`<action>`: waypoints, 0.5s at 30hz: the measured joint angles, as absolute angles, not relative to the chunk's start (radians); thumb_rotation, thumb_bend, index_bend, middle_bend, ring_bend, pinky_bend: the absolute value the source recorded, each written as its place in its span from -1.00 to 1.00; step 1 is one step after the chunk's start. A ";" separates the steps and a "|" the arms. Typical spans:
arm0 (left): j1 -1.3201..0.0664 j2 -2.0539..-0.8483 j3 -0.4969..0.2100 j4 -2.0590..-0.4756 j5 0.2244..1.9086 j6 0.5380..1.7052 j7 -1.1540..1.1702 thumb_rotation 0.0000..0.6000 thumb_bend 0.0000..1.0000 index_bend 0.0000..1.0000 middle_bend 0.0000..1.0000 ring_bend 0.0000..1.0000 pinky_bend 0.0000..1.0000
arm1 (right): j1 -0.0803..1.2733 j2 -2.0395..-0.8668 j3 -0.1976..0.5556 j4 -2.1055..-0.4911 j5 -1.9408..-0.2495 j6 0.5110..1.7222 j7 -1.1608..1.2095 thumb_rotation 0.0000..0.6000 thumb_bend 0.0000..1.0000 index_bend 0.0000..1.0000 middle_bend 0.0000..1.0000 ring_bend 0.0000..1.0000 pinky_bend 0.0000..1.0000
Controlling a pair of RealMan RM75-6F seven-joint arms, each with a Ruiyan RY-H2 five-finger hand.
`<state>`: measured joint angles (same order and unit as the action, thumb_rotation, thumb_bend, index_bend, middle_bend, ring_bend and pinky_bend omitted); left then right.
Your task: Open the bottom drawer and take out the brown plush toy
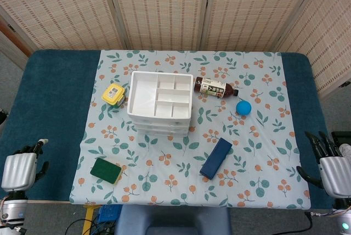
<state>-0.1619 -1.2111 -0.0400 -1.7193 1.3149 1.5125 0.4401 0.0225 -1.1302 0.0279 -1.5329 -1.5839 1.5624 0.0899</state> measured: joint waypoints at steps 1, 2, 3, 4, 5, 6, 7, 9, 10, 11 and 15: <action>-0.159 -1.212 -0.040 -1.720 1.313 1.514 0.444 1.00 -0.36 -0.51 -0.10 -0.23 0.02 | 0.023 -1.130 0.028 -1.535 -1.584 1.561 0.087 1.00 -0.50 -0.97 -0.73 -0.86 -0.70; -0.157 -1.214 -0.041 -1.721 1.311 1.515 0.447 1.00 -0.36 -0.51 -0.10 -0.23 0.02 | 0.023 -1.130 0.028 -1.536 -1.583 1.560 0.085 1.00 -0.50 -0.97 -0.73 -0.86 -0.70; -0.155 -1.215 -0.042 -1.722 1.310 1.515 0.448 1.00 -0.36 -0.51 -0.10 -0.23 0.02 | 0.024 -1.130 0.028 -1.537 -1.583 1.559 0.085 1.00 -0.50 -0.97 -0.73 -0.86 -0.70; -0.153 -1.216 -0.043 -1.725 1.310 1.515 0.446 1.00 -0.36 -0.51 -0.10 -0.23 0.02 | 0.023 -1.130 0.028 -1.537 -1.581 1.558 0.087 1.00 -0.50 -0.97 -0.73 -0.86 -0.70; -0.152 -1.216 -0.043 -1.727 1.311 1.514 0.444 1.00 -0.36 -0.51 -0.10 -0.23 0.02 | 0.023 -1.131 0.028 -1.537 -1.580 1.557 0.089 1.00 -0.50 -0.97 -0.73 -0.86 -0.70; -0.151 -1.215 -0.043 -1.728 1.312 1.513 0.441 1.00 -0.36 -0.50 -0.10 -0.23 0.02 | 0.023 -1.131 0.028 -1.536 -1.579 1.556 0.091 1.00 -0.50 -0.97 -0.73 -0.86 -0.70; -0.151 -1.214 -0.043 -1.732 1.314 1.510 0.434 1.00 -0.36 -0.50 -0.10 -0.22 0.03 | 0.022 -1.132 0.028 -1.535 -1.578 1.556 0.094 1.00 -0.50 -0.97 -0.73 -0.86 -0.70; -0.152 -1.211 -0.043 -1.741 1.316 1.502 0.411 1.00 -0.36 -0.46 -0.04 -0.12 0.18 | 0.021 -1.133 0.028 -1.532 -1.577 1.557 0.097 1.00 -0.50 -0.97 -0.73 -0.85 -0.70; -0.154 -1.210 -0.044 -1.748 1.320 1.495 0.388 1.00 -0.36 -0.42 0.06 -0.01 0.33 | 0.021 -1.134 0.028 -1.531 -1.577 1.557 0.098 1.00 -0.49 -0.97 -0.73 -0.85 -0.70; -0.156 -1.209 -0.044 -1.753 1.324 1.488 0.367 1.00 -0.36 -0.37 0.16 0.09 0.49 | 0.020 -1.135 0.028 -1.531 -1.577 1.558 0.099 1.00 -0.49 -0.97 -0.73 -0.85 -0.70; -0.173 -1.204 -0.044 -1.779 1.350 1.438 0.246 1.00 -0.36 -0.26 0.36 0.28 0.79 | 0.021 -1.134 0.028 -1.526 -1.578 1.558 0.114 1.00 -0.49 -0.97 -0.73 -0.86 -0.70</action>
